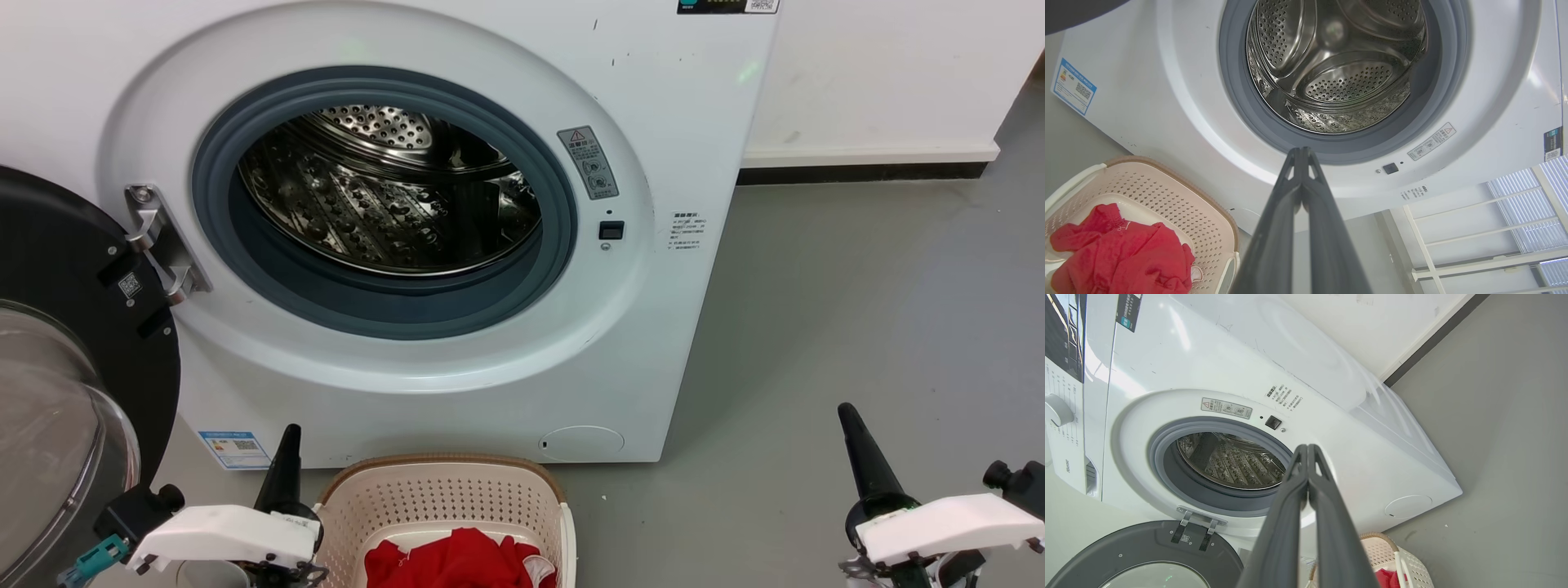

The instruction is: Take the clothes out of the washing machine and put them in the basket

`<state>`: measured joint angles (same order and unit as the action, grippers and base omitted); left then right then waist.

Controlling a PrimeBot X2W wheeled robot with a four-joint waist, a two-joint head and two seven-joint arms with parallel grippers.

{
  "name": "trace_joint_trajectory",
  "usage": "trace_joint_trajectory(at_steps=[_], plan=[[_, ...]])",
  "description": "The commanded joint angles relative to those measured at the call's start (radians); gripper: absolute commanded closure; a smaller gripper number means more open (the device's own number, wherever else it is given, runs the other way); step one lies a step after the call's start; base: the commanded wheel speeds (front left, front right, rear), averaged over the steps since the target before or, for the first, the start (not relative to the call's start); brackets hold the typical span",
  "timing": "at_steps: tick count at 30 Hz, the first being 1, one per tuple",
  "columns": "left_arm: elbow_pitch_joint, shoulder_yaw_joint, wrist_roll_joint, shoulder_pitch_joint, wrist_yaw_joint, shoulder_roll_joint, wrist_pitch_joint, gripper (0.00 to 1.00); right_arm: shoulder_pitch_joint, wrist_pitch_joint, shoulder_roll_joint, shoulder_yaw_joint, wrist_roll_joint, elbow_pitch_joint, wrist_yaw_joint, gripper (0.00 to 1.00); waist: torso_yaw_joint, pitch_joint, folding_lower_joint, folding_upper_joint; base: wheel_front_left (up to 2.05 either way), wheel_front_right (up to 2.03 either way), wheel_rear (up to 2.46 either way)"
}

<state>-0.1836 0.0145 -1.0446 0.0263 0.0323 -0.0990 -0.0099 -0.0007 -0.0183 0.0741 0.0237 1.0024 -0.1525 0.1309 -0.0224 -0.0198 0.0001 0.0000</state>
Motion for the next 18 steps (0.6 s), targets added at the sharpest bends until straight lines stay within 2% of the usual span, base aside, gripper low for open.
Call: trace_joint_trajectory(at_steps=[1, 18], plan=[[0.006, 0.009, -0.018, 0.023, 0.006, -0.001, 0.004, 1.0, -0.029, -0.002, 0.007, 0.003, 0.02, 0.005, 0.0, 1.0, 0.0, 0.0, -0.0001, 0.0, 0.0, 0.0, 0.0], [-0.015, 0.038, -0.188, 0.045, 0.036, 0.015, 0.042, 1.0, -0.056, -0.021, 0.007, 0.018, 0.213, -0.025, 0.0, 1.0, 0.006, 0.006, -0.0001, 0.0, 0.0, 0.0, 0.0]])
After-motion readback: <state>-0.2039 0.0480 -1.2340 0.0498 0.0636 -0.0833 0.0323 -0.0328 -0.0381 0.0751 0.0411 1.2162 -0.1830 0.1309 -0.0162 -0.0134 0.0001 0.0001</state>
